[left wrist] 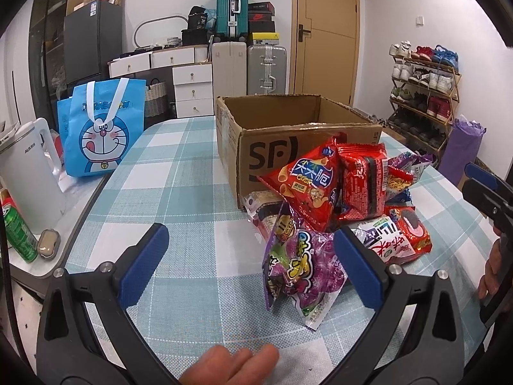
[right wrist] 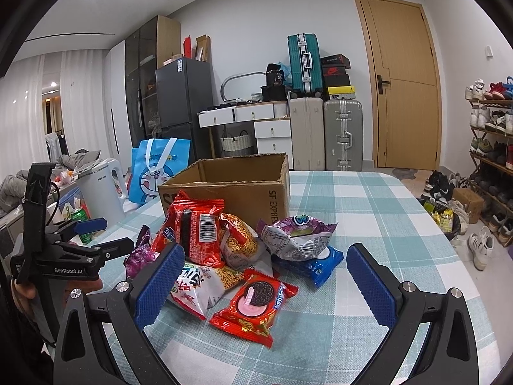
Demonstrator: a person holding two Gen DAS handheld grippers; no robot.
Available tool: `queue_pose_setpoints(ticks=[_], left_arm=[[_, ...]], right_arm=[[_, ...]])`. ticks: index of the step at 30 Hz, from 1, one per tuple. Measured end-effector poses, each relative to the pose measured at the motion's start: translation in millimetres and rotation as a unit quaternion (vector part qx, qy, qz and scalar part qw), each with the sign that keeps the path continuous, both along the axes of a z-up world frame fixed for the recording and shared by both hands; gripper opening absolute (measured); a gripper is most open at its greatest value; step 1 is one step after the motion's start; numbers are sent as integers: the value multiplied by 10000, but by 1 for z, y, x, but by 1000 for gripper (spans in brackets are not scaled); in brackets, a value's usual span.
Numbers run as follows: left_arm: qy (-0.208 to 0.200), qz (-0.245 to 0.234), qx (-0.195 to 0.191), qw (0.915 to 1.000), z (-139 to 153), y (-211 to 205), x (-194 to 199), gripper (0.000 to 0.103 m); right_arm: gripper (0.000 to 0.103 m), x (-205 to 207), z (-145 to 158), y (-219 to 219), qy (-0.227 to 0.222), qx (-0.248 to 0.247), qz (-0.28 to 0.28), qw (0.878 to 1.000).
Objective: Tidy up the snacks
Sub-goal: 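Close the left gripper on the purple candy bag while the right gripper closes on the red Oreo pack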
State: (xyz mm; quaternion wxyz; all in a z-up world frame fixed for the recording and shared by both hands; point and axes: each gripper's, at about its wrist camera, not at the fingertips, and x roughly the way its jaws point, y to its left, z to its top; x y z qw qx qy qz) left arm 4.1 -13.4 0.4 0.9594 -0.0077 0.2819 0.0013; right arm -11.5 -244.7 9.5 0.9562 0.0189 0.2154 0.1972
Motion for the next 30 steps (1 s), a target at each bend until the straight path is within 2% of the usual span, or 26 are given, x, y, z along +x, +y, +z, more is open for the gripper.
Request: queue_pose_setpoints(ticks=[4,8,13,18,26,30], left_arm=[[11,-64,178,9998,0,-6,4,102],[-173,-115,384,9990,5,-13,3,102],[-239,-214,394,9987,11,-14,4,102],[122,-325,457,9984,10,-12,13,102],[869,-680,373,9932,-11,-16,30,102],[1041,-841,336,9904,-22,-20,34,102]], right_arm=[[103,10,-5,-2,354,-9,-92,9993],[103,20,-11,-4,736,5,-207,9971],[103,31,-21,-3,1165,73,-188,9930],[103,40,-30,3,1567,185,-143,9874],[103,51,-45,9,2012,179,-176,9792],[103,56,-53,10,2156,168,-152,9762]])
